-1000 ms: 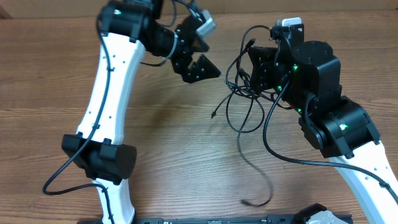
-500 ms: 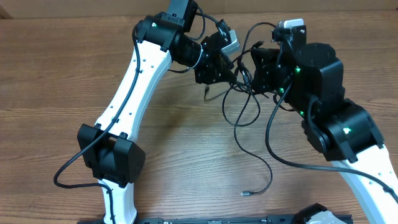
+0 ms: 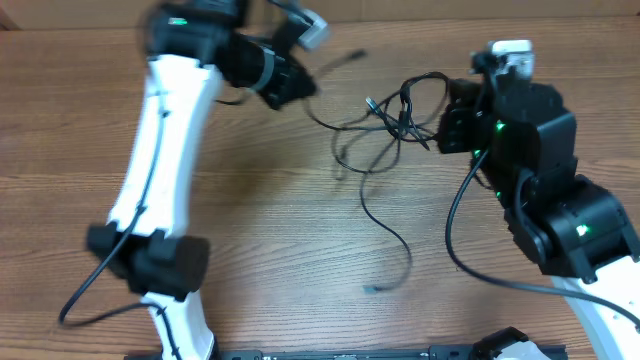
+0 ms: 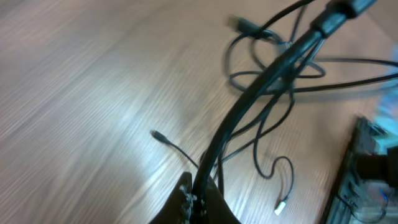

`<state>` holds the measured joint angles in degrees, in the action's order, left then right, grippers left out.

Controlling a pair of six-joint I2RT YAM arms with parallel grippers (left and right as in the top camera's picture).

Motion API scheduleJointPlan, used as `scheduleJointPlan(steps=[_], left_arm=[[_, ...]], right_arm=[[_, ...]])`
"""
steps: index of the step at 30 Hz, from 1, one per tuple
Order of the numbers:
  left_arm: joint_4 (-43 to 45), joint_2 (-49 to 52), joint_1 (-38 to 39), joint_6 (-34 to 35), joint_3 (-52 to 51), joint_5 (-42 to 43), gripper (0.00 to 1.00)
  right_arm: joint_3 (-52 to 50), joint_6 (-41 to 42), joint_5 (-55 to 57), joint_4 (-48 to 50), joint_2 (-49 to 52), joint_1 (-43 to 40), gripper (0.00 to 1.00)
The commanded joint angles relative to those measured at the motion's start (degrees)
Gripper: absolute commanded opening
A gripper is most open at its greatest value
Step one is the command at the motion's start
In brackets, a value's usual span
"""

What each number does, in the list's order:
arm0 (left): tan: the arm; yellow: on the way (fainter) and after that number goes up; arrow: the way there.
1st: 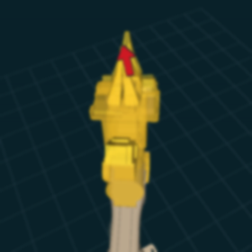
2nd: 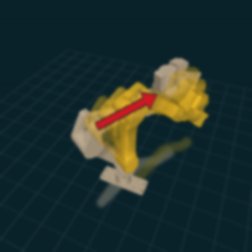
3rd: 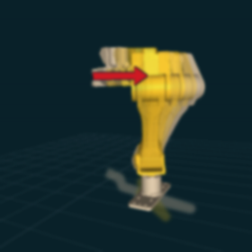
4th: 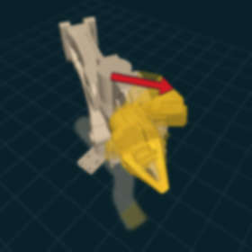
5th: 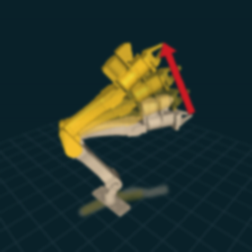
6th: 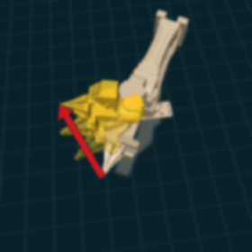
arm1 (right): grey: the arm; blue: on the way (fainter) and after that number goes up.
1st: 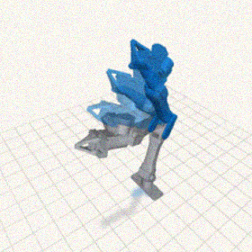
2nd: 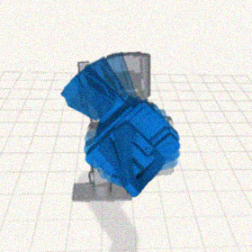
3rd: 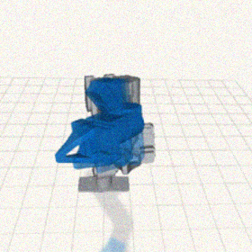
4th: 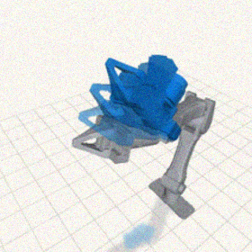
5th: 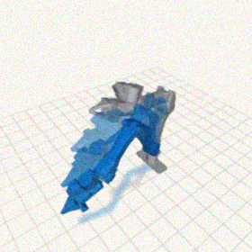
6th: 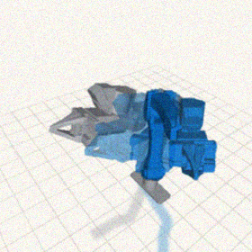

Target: Untangle cables

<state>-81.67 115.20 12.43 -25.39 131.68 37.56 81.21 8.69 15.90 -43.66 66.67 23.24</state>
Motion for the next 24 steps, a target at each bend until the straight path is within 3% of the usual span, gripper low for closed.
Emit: scheduleJointPlan(steps=[1,13,19,21,23,24], left_arm=[[-2.73,-8.37,-3.87,7.67,4.61,-8.07,0.04],[-4.07,-16.63,-13.70,15.58,4.61,-8.61,0.04],[-2.62,-18.23,-16.52,18.82,4.59,-5.92,0.04],[-2.32,-17.75,-15.41,18.82,4.55,-3.23,0.04],[-1.73,-16.94,-12.94,18.80,4.52,-0.76,0.04],[-1.25,-16.52,-11.78,18.82,4.50,0.07,0.04]], right_arm=[[0.44,-1.05,7.13,-1.20,0.15,-6.60,0.04],[0.35,0.28,1.29,-1.27,1.03,-32.06,0.04],[0.28,1.81,-19.85,-2.19,2.91,-35.69,0.04],[0.26,2.12,-26.21,-2.82,4.00,-34.88,0.12],[0.26,2.86,-29.90,-3.80,5.33,-33.59,0.28],[0.26,3.15,-30.18,-4.24,5.70,-33.14,0.29]])
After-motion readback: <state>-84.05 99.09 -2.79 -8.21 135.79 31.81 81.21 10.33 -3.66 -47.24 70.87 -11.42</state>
